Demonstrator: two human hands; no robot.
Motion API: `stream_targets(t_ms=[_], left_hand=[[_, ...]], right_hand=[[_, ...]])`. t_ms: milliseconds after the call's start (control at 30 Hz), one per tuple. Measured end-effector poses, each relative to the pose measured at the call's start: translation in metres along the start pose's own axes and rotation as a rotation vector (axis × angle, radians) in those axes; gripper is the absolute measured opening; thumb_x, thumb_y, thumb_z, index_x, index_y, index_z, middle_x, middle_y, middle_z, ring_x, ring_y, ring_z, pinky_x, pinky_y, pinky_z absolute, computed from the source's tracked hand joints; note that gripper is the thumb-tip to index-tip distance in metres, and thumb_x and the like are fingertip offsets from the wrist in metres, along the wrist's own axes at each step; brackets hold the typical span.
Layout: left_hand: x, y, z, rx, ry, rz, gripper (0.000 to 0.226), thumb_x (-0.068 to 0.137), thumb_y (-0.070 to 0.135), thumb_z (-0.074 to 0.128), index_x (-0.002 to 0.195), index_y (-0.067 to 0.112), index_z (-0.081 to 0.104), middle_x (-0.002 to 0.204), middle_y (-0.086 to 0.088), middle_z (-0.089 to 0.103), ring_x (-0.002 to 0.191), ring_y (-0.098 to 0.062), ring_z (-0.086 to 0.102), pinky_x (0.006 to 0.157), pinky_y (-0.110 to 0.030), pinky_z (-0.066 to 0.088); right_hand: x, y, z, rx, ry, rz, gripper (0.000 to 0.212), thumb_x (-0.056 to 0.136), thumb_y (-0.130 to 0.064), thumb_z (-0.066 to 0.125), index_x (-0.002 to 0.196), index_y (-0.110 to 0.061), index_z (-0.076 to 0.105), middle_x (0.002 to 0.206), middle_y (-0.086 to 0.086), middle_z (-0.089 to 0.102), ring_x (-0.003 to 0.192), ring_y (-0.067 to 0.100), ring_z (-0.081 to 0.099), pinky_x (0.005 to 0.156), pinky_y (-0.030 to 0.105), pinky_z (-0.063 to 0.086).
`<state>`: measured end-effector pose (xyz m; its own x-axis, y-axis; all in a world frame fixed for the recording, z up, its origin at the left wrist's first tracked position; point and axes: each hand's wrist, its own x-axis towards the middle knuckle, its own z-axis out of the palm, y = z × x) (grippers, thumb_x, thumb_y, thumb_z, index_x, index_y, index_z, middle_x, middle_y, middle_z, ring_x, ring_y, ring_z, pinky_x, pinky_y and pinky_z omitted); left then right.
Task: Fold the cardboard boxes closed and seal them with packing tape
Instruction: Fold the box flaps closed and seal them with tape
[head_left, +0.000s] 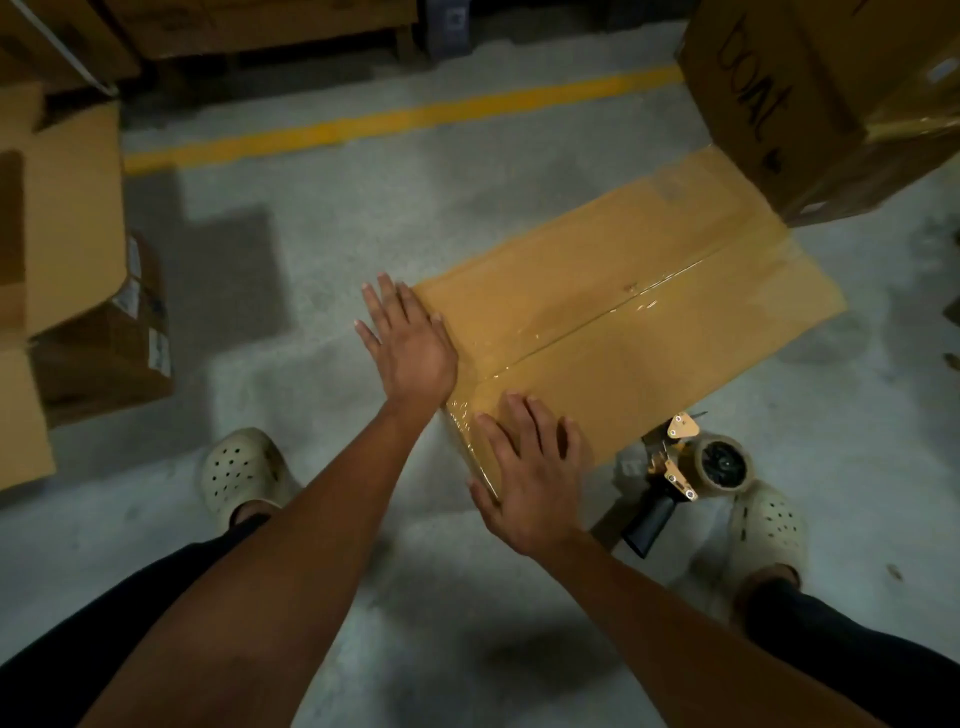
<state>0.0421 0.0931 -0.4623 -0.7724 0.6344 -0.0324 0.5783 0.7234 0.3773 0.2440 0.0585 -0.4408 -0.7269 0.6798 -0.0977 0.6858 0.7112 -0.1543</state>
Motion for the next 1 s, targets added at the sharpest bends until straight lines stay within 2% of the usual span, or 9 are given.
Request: stream_targets(t_ms=[100, 200, 300, 467, 567, 700, 767, 867, 1000], left_hand=[[-0.018, 0.018, -0.007, 0.153, -0.129, 0.355, 0.057, 0.104, 0.029, 0.030, 0.156, 0.007, 0.020, 0.165, -0.015, 0.005, 0.152, -0.034, -0.005, 0.121, -0.055, 0.000], [-0.039, 0.044, -0.006, 0.171, -0.272, 0.568, 0.060, 0.103, 0.036, 0.031, 0.156, 0.011, 0.018, 0.166, -0.014, 0.002, 0.152, -0.032, -0.006, 0.123, -0.051, 0.004], [-0.050, 0.076, 0.002, 0.164, -0.344, 0.609, 0.061, 0.104, 0.040, 0.030, 0.157, 0.014, 0.016, 0.166, -0.011, 0.003, 0.153, -0.028, -0.005, 0.123, -0.049, 0.005], [-0.053, 0.116, 0.013, 0.165, -0.430, 0.497, 0.069, 0.102, 0.051, 0.031, 0.158, 0.017, 0.011, 0.166, -0.011, -0.006, 0.153, -0.029, -0.010, 0.122, -0.054, 0.000], [-0.059, 0.121, 0.014, 0.215, -0.447, 0.457, 0.075, 0.100, 0.060, 0.028, 0.159, 0.018, 0.006, 0.166, -0.010, -0.011, 0.152, -0.029, -0.013, 0.121, -0.056, -0.001], [-0.059, 0.125, 0.003, 0.194, -0.476, 0.428, 0.072, 0.101, 0.060, 0.027, 0.159, 0.021, 0.010, 0.167, -0.006, -0.007, 0.153, -0.026, -0.008, 0.121, -0.057, 0.003], [-0.057, 0.125, -0.005, 0.200, -0.526, 0.416, 0.071, 0.101, 0.059, 0.028, 0.159, 0.021, 0.010, 0.167, -0.005, -0.007, 0.153, -0.026, -0.007, 0.120, -0.057, 0.005], [-0.053, 0.115, -0.022, 0.226, -0.564, 0.383, 0.067, 0.103, 0.055, 0.030, 0.157, 0.018, 0.017, 0.167, -0.008, -0.003, 0.153, -0.028, -0.001, 0.118, -0.057, 0.012], [-0.043, 0.076, -0.040, 0.294, -0.488, 0.368, 0.047, 0.102, 0.051, 0.034, 0.137, 0.024, 0.049, 0.149, -0.010, 0.034, 0.141, -0.031, 0.030, 0.108, -0.051, 0.035]], right_hand=[[0.015, 0.014, -0.008, 0.051, 0.089, 0.040, 0.051, 0.085, -0.057, 0.051, 0.129, -0.031, 0.055, 0.143, 0.002, 0.046, 0.126, 0.026, 0.046, 0.095, 0.048, 0.032], [0.037, 0.054, -0.019, -0.009, 0.036, 0.219, 0.052, 0.087, -0.058, 0.042, 0.133, -0.034, 0.048, 0.149, 0.011, 0.038, 0.134, 0.036, 0.038, 0.099, 0.059, 0.029], [0.053, 0.106, -0.032, 0.053, -0.133, 0.434, 0.066, 0.092, -0.068, 0.031, 0.150, -0.038, 0.022, 0.163, 0.015, 0.003, 0.148, 0.043, 0.001, 0.110, 0.072, 0.008], [0.060, 0.148, -0.051, 0.265, -0.199, 0.665, 0.097, 0.078, -0.080, 0.048, 0.154, -0.034, 0.008, 0.161, 0.017, -0.017, 0.146, 0.044, -0.019, 0.110, 0.072, 0.005], [0.061, 0.147, -0.059, 0.547, -0.007, 0.862, 0.115, 0.078, -0.055, 0.073, 0.157, -0.020, -0.003, 0.158, 0.023, -0.026, 0.146, 0.041, -0.022, 0.115, 0.061, 0.013], [0.075, 0.144, -0.090, 0.968, 0.265, 1.151, 0.108, 0.084, -0.022, 0.074, 0.157, -0.013, -0.006, 0.160, 0.024, -0.017, 0.150, 0.038, -0.001, 0.118, 0.042, 0.021], [0.076, 0.151, -0.095, 1.128, 0.241, 1.242, 0.095, 0.083, -0.018, 0.069, 0.156, -0.008, 0.009, 0.160, 0.026, 0.009, 0.146, 0.041, 0.021, 0.116, 0.046, 0.032], [0.071, 0.146, -0.087, 1.297, 0.154, 1.245, 0.077, 0.067, -0.023, 0.062, 0.139, -0.003, 0.041, 0.132, 0.017, 0.053, 0.118, 0.038, 0.055, 0.100, 0.050, 0.049], [0.063, 0.093, -0.094, 1.299, 0.020, 1.240, 0.071, 0.087, -0.017, 0.057, 0.148, -0.002, 0.024, 0.120, 0.009, 0.048, 0.109, 0.026, 0.053, 0.093, 0.032, 0.047]])
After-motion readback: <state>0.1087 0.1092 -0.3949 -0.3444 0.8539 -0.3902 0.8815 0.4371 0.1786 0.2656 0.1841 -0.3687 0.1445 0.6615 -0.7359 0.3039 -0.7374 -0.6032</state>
